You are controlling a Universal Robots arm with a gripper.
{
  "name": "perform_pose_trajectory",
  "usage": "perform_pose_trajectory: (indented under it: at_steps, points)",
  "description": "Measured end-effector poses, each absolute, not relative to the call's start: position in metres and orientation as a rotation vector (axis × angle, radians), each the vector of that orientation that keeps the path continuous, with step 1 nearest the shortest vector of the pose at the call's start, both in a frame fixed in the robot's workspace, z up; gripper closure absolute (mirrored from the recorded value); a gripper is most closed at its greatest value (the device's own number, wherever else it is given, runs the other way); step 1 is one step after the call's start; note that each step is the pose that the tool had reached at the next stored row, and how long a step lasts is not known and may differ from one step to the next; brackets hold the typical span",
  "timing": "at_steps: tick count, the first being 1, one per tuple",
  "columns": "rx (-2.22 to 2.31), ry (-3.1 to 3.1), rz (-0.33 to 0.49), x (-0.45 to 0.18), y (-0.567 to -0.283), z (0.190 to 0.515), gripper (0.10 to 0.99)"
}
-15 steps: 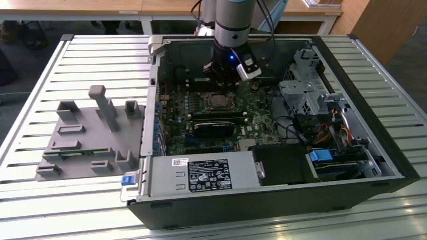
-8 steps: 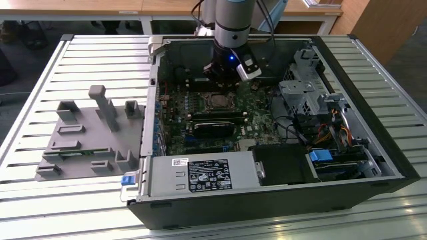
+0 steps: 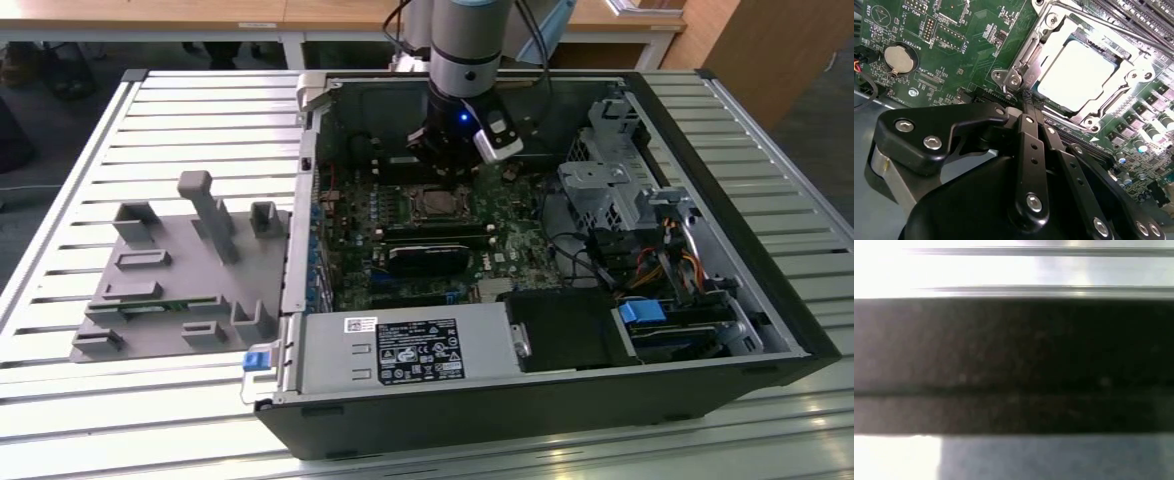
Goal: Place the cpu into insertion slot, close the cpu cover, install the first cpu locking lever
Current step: 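Close the cpu cover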
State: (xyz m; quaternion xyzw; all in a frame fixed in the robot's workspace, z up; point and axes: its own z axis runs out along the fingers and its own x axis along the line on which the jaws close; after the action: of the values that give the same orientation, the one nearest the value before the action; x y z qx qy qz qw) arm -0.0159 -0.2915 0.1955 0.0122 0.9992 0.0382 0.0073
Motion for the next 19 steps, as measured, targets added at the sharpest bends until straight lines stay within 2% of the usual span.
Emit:
perform_pose_trajectory:
  at_steps: [19]
  points:
    - [0.037,3.124,0.122,-0.015,-0.291,0.21,0.98]
